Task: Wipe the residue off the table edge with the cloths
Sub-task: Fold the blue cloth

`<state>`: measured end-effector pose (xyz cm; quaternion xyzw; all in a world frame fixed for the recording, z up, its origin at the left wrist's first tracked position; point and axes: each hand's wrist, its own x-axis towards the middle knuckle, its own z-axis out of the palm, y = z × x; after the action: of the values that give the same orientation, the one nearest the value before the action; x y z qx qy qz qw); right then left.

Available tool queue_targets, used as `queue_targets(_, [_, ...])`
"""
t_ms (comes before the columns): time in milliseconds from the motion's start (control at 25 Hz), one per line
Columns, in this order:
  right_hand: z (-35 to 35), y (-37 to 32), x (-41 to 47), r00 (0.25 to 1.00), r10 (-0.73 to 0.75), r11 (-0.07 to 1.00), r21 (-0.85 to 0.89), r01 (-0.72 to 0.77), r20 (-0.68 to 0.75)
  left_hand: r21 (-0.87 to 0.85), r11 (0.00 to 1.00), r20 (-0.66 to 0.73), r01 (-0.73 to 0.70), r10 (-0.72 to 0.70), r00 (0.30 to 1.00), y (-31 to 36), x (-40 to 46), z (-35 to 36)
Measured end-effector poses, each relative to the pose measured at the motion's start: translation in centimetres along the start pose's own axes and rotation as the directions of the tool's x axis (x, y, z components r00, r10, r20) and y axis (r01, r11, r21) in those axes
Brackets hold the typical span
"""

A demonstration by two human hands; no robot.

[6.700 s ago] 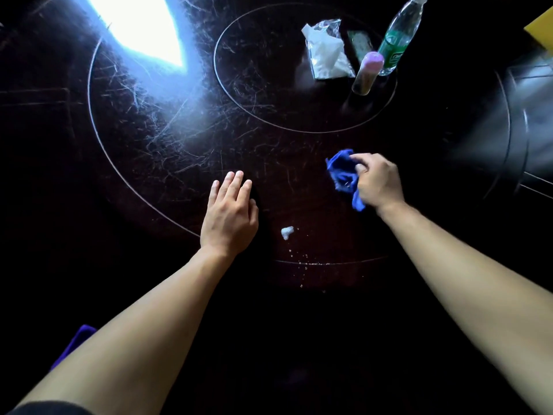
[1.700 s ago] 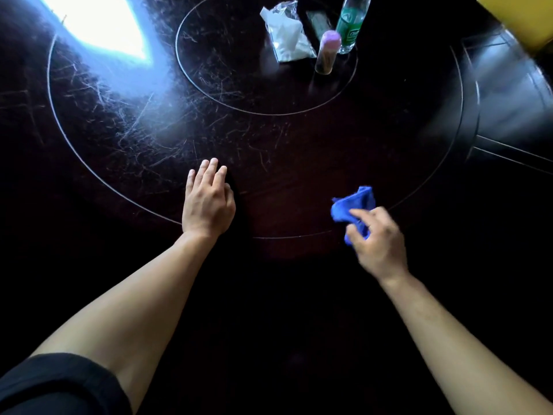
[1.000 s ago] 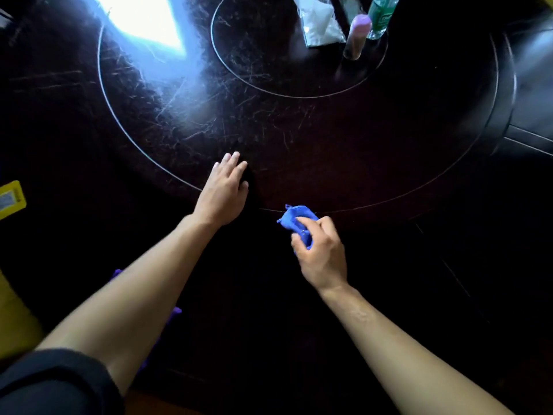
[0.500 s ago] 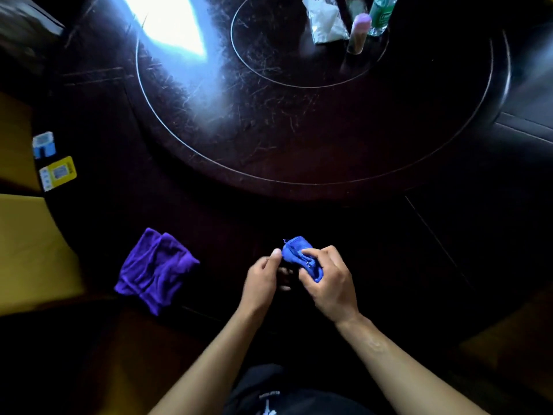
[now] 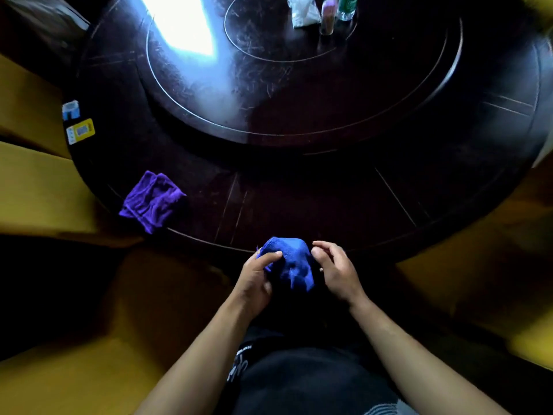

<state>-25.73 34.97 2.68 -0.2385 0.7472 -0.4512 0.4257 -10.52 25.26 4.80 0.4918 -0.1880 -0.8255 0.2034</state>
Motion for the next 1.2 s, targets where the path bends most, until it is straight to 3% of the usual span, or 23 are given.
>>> queue_targets(80, [-0.3,0.4,-0.9,0.925,0.253,0.901,0.279,-0.332,0.284,-0.011,0.999,0.043,0.051,-0.051,0.998,-1.4,-1.6,-0.4])
queue_targets(120, [-0.4,0.5,-1.5,0.877,0.288,0.818,0.377,-0.434,0.384,0.002,0.998,0.053,0.061,-0.061,0.997,-1.9,-2.2,-0.6])
queue_targets(200, [-0.6,0.6,-2.4,0.857,0.255,0.765,0.449,-0.462,0.447,0.045,0.998,0.071,0.037,-0.04,0.997,-2.6,-2.8,-0.8])
queue_targets(360, [-1.4,0.4,-3.1,0.967,0.076,0.943,0.298,-0.149,0.241,0.163,0.987,0.013,0.005,-0.008,1.0,-2.7,-2.6,-1.9])
queue_targets(520, [-0.8,0.0,-3.7,0.992,0.034,0.979,0.194,-0.057,0.119,0.403,0.908,-0.139,0.111,-0.059,0.989,-3.8,-2.3,-3.1])
queue_targets(600, [0.2,0.3,-3.6,0.993,0.119,0.98,0.159,-0.117,-0.002,0.528,0.846,-0.153,0.079,0.004,0.988,-4.7,-2.7,-3.1])
queue_targets(680, [1.3,0.7,-3.6,0.958,0.269,0.933,0.273,-0.234,-0.097,0.683,0.724,-0.028,-0.095,0.156,0.987,-5.3,-3.5,-3.3])
queue_targets(840, [2.5,1.4,-3.9,0.886,0.459,0.753,0.561,-0.344,-0.072,0.812,0.357,0.399,-0.461,0.237,0.886,-5.1,-4.0,-4.4])
queue_targets(960, [2.8,1.6,-4.0,0.88,0.473,0.69,0.642,-0.335,-0.048,0.843,0.114,0.473,-0.525,0.305,0.826,-4.8,-3.6,-4.4])
queue_targets(1080, [2.6,1.6,-3.8,0.851,0.52,0.684,0.636,-0.358,-0.08,0.868,0.07,0.416,-0.492,0.439,0.796,-4.0,-2.7,-4.4])
queue_targets(1200, [1.7,2.0,-3.5,0.831,0.53,0.789,0.457,-0.411,-0.167,0.861,0.159,0.374,-0.483,0.447,0.813,-2.5,-2.0,-4.3])
